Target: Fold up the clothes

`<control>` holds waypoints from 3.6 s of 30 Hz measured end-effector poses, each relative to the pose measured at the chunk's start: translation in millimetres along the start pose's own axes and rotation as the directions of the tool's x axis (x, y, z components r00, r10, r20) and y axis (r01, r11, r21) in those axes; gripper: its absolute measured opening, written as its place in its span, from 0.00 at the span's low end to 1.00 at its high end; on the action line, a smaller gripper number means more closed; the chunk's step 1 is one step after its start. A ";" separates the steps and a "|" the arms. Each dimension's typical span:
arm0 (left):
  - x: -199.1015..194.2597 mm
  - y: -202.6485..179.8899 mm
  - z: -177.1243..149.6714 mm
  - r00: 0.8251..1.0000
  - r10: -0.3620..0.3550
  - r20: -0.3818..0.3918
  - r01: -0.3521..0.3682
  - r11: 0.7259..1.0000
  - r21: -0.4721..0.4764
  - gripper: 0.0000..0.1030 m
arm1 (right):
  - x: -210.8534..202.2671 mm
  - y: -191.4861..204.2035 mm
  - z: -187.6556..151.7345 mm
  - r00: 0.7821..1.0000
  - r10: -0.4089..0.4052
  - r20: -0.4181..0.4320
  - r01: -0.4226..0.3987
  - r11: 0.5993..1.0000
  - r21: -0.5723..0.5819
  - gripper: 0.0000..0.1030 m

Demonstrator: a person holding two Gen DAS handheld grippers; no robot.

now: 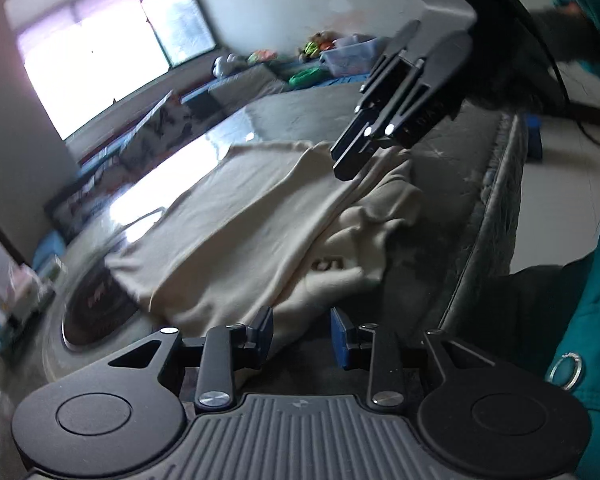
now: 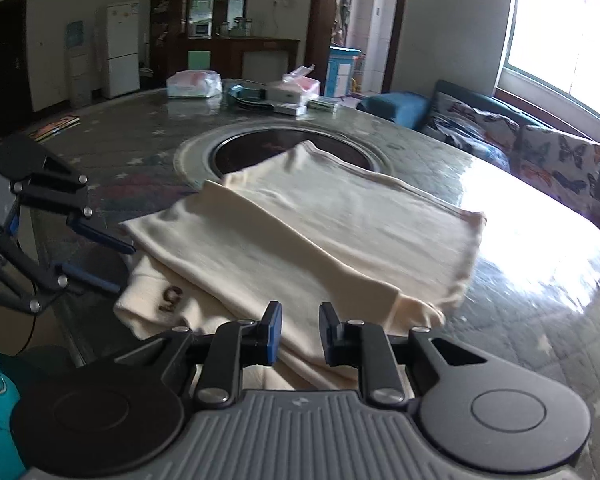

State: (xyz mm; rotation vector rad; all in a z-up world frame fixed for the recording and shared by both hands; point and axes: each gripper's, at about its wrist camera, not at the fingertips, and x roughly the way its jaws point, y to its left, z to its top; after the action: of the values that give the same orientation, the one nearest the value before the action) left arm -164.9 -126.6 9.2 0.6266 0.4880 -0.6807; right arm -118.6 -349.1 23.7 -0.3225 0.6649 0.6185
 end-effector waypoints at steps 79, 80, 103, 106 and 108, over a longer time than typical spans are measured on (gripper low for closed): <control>-44.3 89.5 20.5 0.992 0.082 0.100 -0.045 0.945 -0.323 0.04 | -56.1 12.3 38.7 0.997 0.075 -0.003 -0.075 0.991 -0.110 0.04; -36.2 97.8 24.4 0.991 0.095 0.099 -0.058 0.944 -0.326 0.04 | -51.0 5.0 45.2 0.997 0.072 0.002 -0.071 0.992 -0.100 0.04; 93.5 177.6 36.8 0.985 0.164 -0.054 -0.166 0.812 -0.560 0.08 | 77.3 -91.2 64.1 0.988 -0.148 0.038 0.131 0.950 0.284 0.15; 82.0 165.1 46.0 0.995 0.101 0.005 -0.080 0.816 -0.572 0.24 | 72.2 -77.2 74.0 0.990 -0.119 0.071 0.101 0.970 0.222 0.17; 85.7 156.9 50.5 0.997 0.071 0.008 -0.054 0.818 -0.573 0.25 | 76.7 -69.1 79.9 0.994 -0.088 0.069 0.073 0.979 0.192 0.17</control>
State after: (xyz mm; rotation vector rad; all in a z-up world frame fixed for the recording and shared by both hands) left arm 14.1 -101.1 51.5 0.0581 0.6096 -0.4424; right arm 10.0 -332.6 38.7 -0.1469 0.6281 0.4836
